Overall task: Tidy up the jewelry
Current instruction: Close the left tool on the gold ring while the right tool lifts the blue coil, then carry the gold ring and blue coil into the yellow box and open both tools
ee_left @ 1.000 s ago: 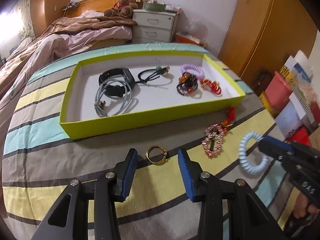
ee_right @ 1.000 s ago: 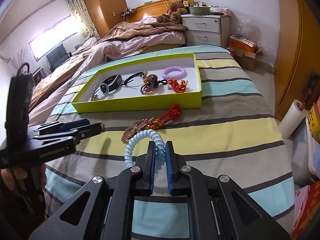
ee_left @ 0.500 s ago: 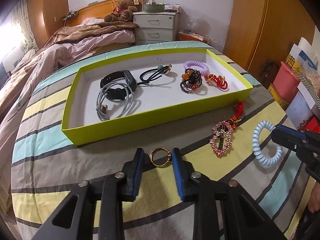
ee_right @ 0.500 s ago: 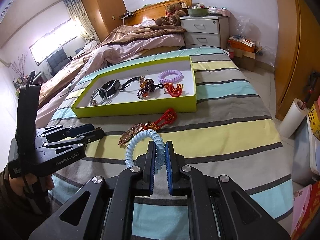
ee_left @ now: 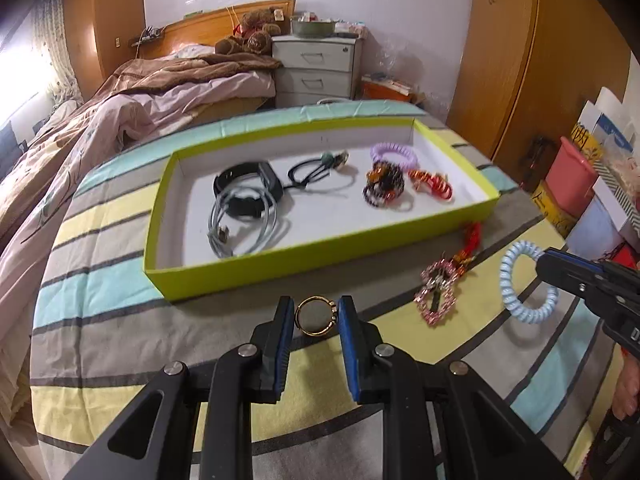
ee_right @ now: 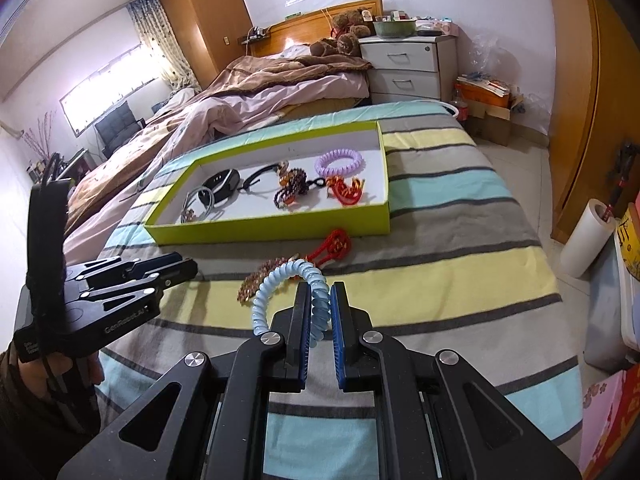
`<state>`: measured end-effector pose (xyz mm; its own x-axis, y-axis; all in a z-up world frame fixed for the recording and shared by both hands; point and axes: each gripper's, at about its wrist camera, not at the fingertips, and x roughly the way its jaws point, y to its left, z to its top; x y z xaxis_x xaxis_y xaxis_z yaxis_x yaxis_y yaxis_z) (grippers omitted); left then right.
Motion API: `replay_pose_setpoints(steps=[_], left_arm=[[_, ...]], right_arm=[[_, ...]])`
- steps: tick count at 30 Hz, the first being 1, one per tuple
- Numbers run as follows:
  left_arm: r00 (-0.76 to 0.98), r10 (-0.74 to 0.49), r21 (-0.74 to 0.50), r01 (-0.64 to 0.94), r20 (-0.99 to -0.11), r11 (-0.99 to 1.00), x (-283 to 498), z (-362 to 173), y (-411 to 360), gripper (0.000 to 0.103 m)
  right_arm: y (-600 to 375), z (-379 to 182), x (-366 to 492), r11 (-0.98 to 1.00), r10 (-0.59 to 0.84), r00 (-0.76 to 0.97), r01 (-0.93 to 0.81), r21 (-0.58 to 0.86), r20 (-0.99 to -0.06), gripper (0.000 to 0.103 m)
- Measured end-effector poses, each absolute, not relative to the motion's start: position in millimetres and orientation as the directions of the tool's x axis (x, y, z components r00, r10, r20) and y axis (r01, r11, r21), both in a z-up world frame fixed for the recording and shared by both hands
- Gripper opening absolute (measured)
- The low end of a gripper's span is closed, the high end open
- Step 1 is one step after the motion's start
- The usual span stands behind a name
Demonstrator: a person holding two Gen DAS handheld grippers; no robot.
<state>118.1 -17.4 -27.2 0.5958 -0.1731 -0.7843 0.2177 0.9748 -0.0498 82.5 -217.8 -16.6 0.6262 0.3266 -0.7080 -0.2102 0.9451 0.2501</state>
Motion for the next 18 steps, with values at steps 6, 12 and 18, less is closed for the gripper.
replay_pose_setpoints(steps=[6, 12, 18], left_arm=[[0.621, -0.199, -0.058, 0.240, -0.758, 0.969, 125.9, -5.8, -19.6, 0.023], [0.633, -0.223, -0.072, 0.255, -0.741, 0.964, 142.6, 8.5, -26.3, 0.023], [0.625, -0.224, -0.071, 0.260, -0.748, 0.963, 166.8, 5.0, -33.8, 0.023]], right_arm=[[-219.7, -0.4, 97.9, 0.948, 0.319, 0.652, -0.212, 0.239, -0.688, 0.010], [-220.6, 13.6, 135.8, 0.954, 0.300, 0.672, -0.206, 0.218, -0.677, 0.010], [-219.0, 11.4, 186.7, 0.960, 0.280, 0.657, -0.194, 0.202, -0.700, 0.010]])
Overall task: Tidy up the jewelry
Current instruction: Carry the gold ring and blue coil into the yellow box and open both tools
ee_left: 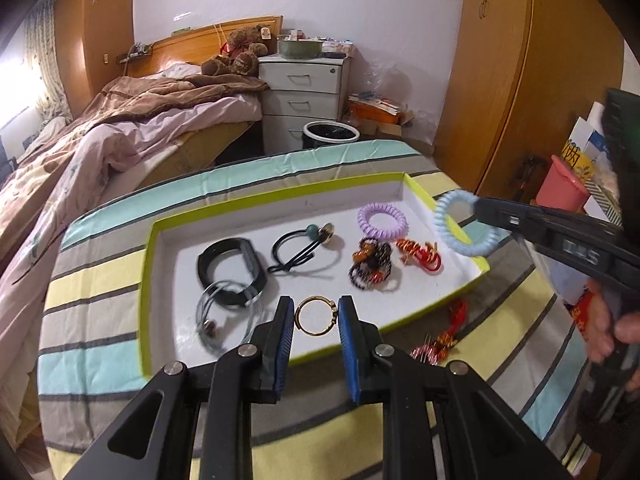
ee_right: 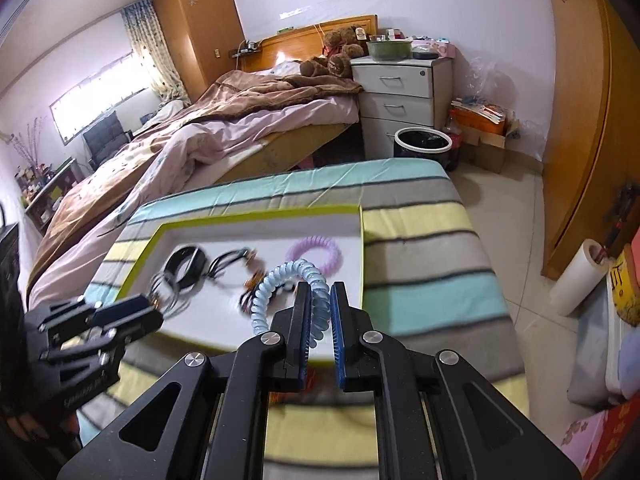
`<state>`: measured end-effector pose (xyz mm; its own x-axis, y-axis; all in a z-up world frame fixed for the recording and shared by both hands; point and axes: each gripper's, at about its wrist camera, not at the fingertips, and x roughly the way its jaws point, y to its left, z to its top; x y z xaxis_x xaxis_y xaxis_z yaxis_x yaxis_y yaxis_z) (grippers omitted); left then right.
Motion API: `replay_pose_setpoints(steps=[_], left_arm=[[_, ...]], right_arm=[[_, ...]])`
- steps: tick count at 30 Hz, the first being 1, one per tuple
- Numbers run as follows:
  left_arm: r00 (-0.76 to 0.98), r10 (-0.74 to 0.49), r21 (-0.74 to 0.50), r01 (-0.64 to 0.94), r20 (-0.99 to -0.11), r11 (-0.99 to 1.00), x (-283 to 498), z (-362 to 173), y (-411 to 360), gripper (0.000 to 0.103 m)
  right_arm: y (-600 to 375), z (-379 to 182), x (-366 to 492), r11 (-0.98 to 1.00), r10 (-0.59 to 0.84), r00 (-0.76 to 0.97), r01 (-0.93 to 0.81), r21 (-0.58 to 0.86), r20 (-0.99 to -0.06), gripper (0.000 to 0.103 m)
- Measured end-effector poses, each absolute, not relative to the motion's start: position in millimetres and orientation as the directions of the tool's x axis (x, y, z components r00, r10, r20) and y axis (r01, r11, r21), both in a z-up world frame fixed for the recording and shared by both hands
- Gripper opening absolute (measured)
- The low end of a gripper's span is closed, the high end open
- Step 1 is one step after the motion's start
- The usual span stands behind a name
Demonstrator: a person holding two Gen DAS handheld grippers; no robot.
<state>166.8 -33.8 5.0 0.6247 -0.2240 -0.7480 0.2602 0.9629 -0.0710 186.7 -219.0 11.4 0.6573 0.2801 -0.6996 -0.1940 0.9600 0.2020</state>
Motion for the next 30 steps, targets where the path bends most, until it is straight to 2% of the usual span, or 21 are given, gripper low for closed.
replay_pose_setpoints(steps=[10, 30], left_arm=[[0.581, -0.227, -0.092, 0.253, -0.782, 0.963, 199.4, -20.8, -38.7, 0.023], [0.548, -0.231, -0.112, 0.243, -0.804, 0.963, 213.4, -40.4, -34.7, 0.023]], right_arm=[[-200.3, -10.1, 252.6, 0.951, 0.306, 0.600, -0.224, 0.212, -0.739, 0.010], [-169.7, -39.8, 284.3, 0.940, 0.312, 0.503, -0.285, 0.186, -0.806, 0.010]])
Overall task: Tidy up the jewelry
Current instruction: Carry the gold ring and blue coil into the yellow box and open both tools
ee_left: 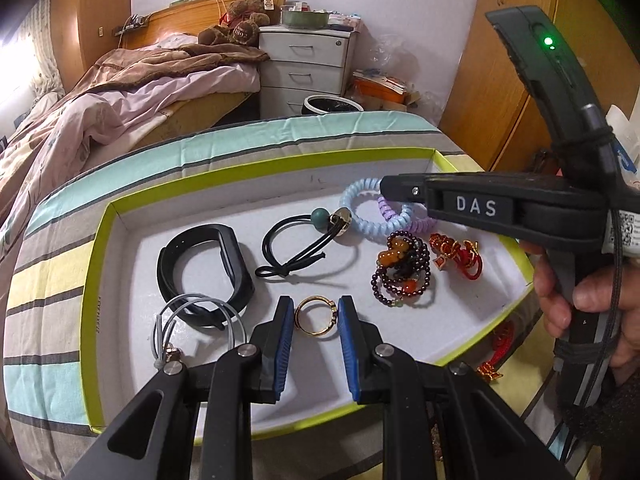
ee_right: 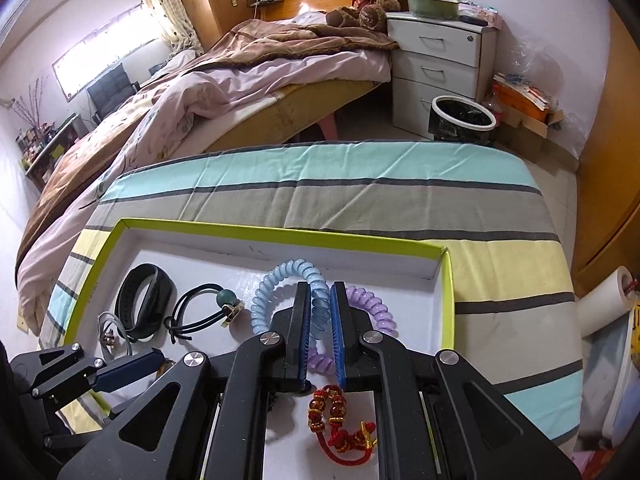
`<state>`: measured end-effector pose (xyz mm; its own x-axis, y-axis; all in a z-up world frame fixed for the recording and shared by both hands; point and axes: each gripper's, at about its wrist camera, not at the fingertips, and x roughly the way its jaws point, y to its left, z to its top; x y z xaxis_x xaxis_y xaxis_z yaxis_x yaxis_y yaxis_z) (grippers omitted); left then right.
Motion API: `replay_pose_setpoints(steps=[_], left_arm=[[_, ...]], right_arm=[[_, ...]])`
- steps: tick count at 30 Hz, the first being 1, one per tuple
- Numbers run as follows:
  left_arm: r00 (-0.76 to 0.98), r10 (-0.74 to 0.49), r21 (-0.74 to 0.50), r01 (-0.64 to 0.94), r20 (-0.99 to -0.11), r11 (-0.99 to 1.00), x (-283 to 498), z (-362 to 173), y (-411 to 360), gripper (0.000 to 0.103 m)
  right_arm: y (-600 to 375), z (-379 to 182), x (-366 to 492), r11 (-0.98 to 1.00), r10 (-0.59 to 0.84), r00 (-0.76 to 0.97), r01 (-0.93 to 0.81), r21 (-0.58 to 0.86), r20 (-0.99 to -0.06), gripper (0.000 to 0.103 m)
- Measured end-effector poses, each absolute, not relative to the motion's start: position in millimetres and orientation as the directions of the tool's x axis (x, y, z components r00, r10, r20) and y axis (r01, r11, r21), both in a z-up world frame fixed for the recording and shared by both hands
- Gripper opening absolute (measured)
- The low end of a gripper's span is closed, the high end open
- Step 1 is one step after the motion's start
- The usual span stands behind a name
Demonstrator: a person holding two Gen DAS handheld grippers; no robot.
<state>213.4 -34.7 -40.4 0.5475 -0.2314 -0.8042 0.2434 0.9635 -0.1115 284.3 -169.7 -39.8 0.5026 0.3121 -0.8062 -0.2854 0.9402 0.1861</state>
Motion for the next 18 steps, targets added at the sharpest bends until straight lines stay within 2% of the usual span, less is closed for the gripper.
replay_pose_setpoints(steps=[8, 10, 11, 12, 13, 18], left_arm=[[0.548, -0.233, -0.121, 0.233, -0.803, 0.965, 213.8, -40.8, -31.1, 0.024], [0.549, -0.236, -0.126, 0.231, -0.802, 0.965, 212.7, -40.5, -30.3, 0.027], [0.550, -0.237, -0.129, 0.228, -0.800, 0.965, 211.9, -40.0, -29.6, 0.032], [0.555, -0.239, -0.133, 0.225, -0.797, 0.965, 210.3, -38.7, -28.3, 0.035], [0.559, -0.244, -0.136, 0.229, -0.793, 0.964, 208.7, -36.8, -28.2, 0.038], [0.574, -0.262, -0.148, 0.239, -0.776, 0.960, 197.4, -26.5, -25.5, 0.039]], right_arm=[[-172.9, -38.8, 285.6, 0.943, 0.308, 0.516, -0.274, 0.187, -0.800, 0.019], [-174.1, -37.5, 284.7, 0.944, 0.308, 0.517, -0.272, 0.188, -0.798, 0.027], [-174.8, -36.4, 283.9, 0.941, 0.316, 0.518, -0.277, 0.193, -0.795, 0.037], [-174.6, -35.6, 281.8, 0.941, 0.317, 0.520, -0.279, 0.194, -0.793, 0.042], [-175.0, -33.9, 279.9, 0.940, 0.318, 0.524, -0.281, 0.192, -0.790, 0.042], [-180.9, -23.8, 268.6, 0.937, 0.331, 0.544, -0.284, 0.203, -0.771, 0.042]])
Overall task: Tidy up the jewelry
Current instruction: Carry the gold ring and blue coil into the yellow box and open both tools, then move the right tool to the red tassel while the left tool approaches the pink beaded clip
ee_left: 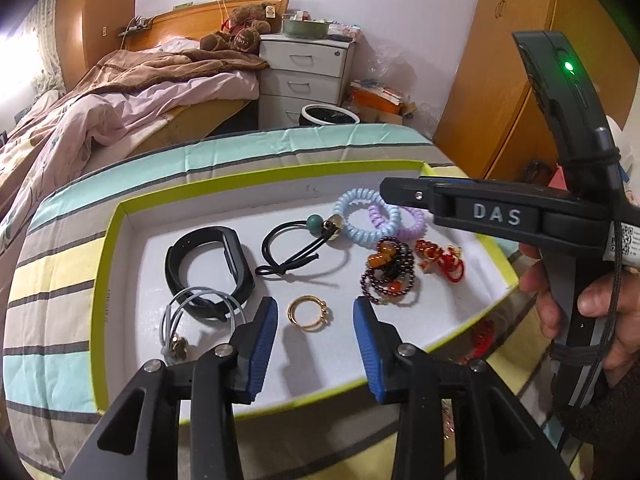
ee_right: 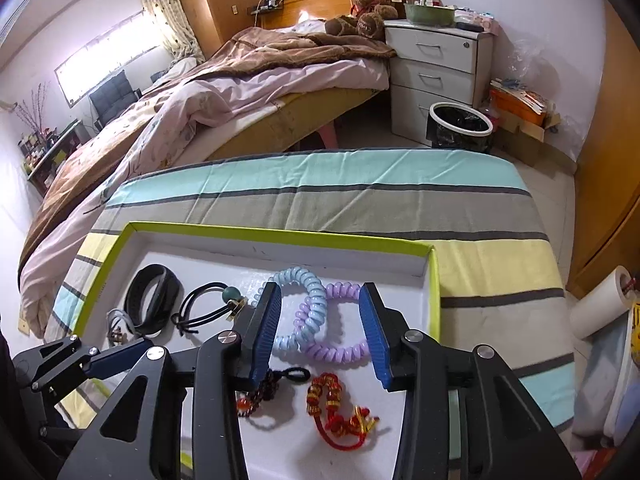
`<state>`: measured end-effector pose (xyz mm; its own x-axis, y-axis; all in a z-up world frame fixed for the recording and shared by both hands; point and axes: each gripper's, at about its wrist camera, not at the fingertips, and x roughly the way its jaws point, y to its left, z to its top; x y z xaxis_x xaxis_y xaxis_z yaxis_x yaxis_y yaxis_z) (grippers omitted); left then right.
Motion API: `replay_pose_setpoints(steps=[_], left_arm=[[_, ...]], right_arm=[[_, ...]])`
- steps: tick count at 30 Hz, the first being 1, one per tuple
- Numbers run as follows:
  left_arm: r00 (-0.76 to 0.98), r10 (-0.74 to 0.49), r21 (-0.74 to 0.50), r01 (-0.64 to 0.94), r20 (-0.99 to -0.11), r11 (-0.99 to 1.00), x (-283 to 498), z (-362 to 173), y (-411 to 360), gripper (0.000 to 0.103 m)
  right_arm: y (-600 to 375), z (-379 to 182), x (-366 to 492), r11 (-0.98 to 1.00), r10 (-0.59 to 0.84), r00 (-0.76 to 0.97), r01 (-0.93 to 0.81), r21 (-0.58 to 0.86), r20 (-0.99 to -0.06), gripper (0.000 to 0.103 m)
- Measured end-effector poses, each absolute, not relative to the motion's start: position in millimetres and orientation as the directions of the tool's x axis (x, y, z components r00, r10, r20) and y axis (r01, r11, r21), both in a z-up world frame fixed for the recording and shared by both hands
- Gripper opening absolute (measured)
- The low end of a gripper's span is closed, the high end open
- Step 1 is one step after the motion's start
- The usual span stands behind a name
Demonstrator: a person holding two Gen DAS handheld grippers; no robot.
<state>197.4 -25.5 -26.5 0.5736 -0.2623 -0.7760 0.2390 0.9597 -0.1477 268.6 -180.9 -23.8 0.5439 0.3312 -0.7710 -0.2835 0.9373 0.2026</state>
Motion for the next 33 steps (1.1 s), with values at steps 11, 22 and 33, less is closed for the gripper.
replay_pose_setpoints(steps=[11, 22, 33], left_arm=[[0.619, -0.313, -0.184, 0.264, -0.721, 0.947, 148.0, 1.4, -26.2, 0.045], [0.627, -0.302, -0.237, 0.187, -0.719, 0.953, 101.9, -6.0, 3.0, 0.045], [0.642, -0.274, -0.249, 0.131, -0.716, 0.960, 78.2, -8.4, 40.1, 0.045]], right_arm=[[-211.1, 1.5, 206.0, 0.923, 0.384, 0.603, -0.256, 0.287, -0.699, 0.042], [-212.9, -28.3, 146.6, 0.922, 0.379, 0.556, -0.163, 0.350, -0.740, 0.042], [-193.5, -48.5, 150.9, 0.956, 0.284, 0.537, -0.095, 0.278, -0.794, 0.044]])
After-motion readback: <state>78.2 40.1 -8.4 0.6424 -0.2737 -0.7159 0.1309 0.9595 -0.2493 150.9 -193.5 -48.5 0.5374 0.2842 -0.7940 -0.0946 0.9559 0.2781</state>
